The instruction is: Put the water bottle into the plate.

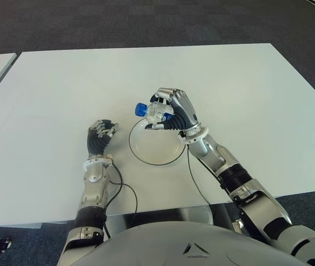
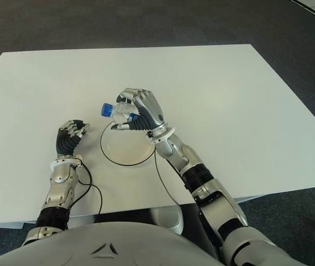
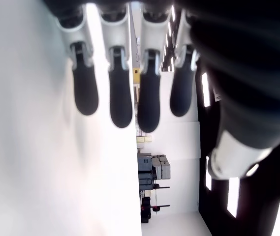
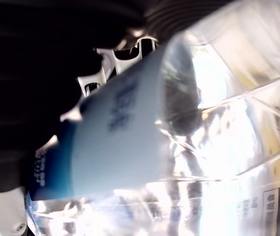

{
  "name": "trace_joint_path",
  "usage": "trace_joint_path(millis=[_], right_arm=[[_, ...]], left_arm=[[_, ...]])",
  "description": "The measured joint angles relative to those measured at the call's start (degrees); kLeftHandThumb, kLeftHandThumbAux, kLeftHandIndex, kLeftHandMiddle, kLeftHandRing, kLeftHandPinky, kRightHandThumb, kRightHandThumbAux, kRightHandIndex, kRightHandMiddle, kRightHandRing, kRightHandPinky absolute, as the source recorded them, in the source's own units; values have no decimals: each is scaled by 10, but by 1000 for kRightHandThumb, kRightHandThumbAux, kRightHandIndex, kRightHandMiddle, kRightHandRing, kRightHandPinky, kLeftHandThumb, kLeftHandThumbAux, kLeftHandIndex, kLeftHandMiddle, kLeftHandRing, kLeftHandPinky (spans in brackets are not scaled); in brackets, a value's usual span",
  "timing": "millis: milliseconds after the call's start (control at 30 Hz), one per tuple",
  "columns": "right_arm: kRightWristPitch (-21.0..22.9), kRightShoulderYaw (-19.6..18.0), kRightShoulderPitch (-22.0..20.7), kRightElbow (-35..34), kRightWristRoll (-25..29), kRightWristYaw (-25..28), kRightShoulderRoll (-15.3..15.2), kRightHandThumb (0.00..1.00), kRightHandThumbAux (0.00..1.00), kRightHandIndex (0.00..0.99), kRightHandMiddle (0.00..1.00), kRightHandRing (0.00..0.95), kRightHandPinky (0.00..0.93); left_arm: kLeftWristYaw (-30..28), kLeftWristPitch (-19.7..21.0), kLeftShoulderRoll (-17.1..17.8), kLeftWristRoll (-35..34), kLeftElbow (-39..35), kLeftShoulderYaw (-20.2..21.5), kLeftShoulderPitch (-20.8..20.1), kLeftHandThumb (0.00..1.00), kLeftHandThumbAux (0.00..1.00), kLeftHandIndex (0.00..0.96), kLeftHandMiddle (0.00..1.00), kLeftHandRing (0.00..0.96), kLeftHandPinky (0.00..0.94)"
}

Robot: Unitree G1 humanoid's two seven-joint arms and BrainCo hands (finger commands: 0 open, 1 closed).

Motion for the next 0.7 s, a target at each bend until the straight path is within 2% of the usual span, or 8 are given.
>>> trace_joint_path(millis=[200,333,567,700], right_arm=[[-20,18,-12,13,-9,76,-21,717,714,440,906,904,899],[-15,32,-18,21,-10,154,-30,714,715,440,909,904,898],[29,48,-18,8,-5,312,-38,708,718,439,911,900,892],[65,49,-18,-14,-2,383,-41,706,719,438,907,894,882]], left_arm=[[1,0,-1,0,0,0,1,709,717,431,492,479,487],[2,0,-1,0,0,1,1,709,717,431,499,487,491],[5,1,-1,1,-1,0,0,710,717,432,496,483,483],[9,1,-1,5,0,0,0,709,717,432,495,477,471]])
